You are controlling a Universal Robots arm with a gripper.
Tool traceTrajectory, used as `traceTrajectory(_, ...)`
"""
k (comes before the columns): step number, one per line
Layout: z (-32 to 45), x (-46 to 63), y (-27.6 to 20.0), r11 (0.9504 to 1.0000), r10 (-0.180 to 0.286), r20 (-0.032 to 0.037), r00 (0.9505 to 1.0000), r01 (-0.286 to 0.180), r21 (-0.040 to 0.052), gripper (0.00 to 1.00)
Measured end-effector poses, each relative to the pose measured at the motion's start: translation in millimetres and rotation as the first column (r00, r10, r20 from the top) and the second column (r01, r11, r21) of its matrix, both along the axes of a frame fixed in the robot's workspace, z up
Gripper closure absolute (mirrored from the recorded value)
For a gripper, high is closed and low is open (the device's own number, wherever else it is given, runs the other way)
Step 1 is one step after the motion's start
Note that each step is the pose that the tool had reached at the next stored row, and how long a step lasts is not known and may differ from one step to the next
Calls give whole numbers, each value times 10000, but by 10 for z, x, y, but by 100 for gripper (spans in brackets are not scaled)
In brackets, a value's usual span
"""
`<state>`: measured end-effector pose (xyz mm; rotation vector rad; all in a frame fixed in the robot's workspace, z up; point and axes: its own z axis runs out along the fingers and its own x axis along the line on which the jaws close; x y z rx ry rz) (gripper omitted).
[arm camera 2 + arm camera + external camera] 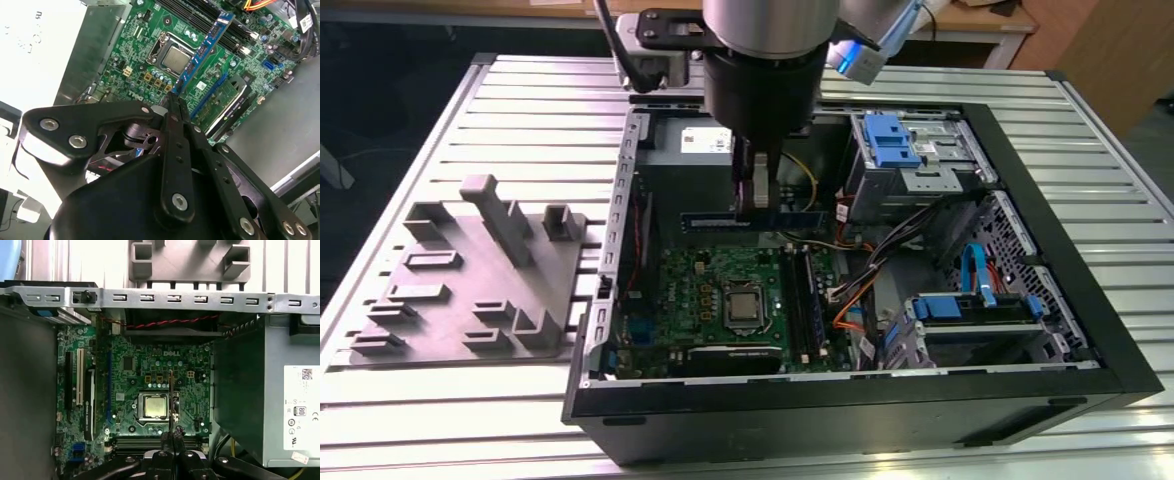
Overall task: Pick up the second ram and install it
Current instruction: 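Pick up the second ram and move it above second insertion slot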
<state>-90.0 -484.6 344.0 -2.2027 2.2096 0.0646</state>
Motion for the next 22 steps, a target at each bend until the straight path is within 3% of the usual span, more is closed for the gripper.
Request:
traceTrajectory(6, -63, 0, 0, 10000, 0, 0, 10000, 0, 25, 89)
traceTrajectory(19, -279, 0, 0, 10000, -1, -1, 10000, 1, 36, 89)
traceTrajectory(22, -296, 1, 0, 10000, 0, -2, 10000, 0, 48, 89)
